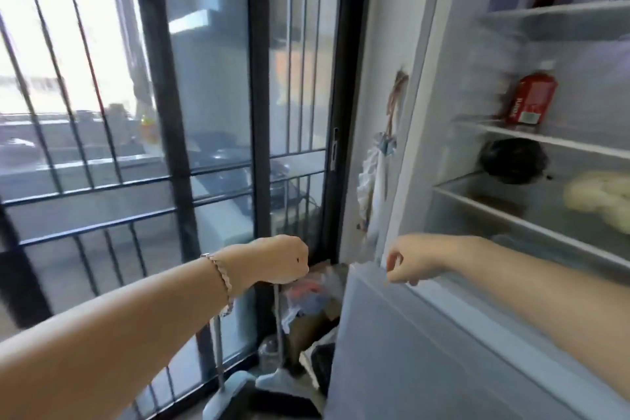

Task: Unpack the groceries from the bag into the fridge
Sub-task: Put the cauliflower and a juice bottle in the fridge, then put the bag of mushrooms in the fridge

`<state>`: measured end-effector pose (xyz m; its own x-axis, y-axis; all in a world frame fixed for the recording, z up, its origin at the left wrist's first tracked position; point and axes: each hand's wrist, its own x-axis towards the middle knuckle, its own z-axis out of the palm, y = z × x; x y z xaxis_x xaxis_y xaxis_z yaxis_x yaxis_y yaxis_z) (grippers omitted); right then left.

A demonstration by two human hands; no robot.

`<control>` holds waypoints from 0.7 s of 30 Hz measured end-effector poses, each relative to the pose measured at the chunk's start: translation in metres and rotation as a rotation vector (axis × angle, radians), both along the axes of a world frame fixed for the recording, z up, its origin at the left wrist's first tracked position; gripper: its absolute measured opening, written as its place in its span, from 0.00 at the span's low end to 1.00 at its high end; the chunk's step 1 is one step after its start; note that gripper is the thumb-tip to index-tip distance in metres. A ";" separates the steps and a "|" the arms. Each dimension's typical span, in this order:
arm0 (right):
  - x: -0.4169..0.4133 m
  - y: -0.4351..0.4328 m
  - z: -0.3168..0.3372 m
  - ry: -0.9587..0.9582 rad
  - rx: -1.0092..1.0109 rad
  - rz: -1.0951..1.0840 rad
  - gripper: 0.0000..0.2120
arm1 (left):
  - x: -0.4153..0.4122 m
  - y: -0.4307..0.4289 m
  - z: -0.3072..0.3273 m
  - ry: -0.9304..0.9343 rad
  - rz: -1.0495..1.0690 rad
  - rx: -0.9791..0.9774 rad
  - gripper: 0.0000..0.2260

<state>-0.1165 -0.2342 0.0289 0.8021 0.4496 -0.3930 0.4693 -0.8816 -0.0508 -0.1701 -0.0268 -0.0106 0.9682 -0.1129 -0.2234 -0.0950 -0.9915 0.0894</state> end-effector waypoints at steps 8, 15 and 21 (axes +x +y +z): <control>-0.180 0.201 -0.072 0.109 -0.188 0.634 0.17 | -0.291 0.149 -0.058 0.188 0.698 0.001 0.16; -0.462 0.338 -0.098 0.042 -0.152 1.250 0.19 | -0.603 0.174 -0.079 0.284 1.260 -0.114 0.12; -0.752 0.374 -0.113 0.133 -0.247 1.676 0.20 | -0.896 0.113 -0.098 0.212 1.723 -0.253 0.10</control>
<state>-0.8686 0.1401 -0.0843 -0.4958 0.6291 -0.5986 0.8292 0.5479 -0.1110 -1.0662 0.0863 -0.1082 -0.0302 0.8706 -0.4911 0.9884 0.0990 0.1147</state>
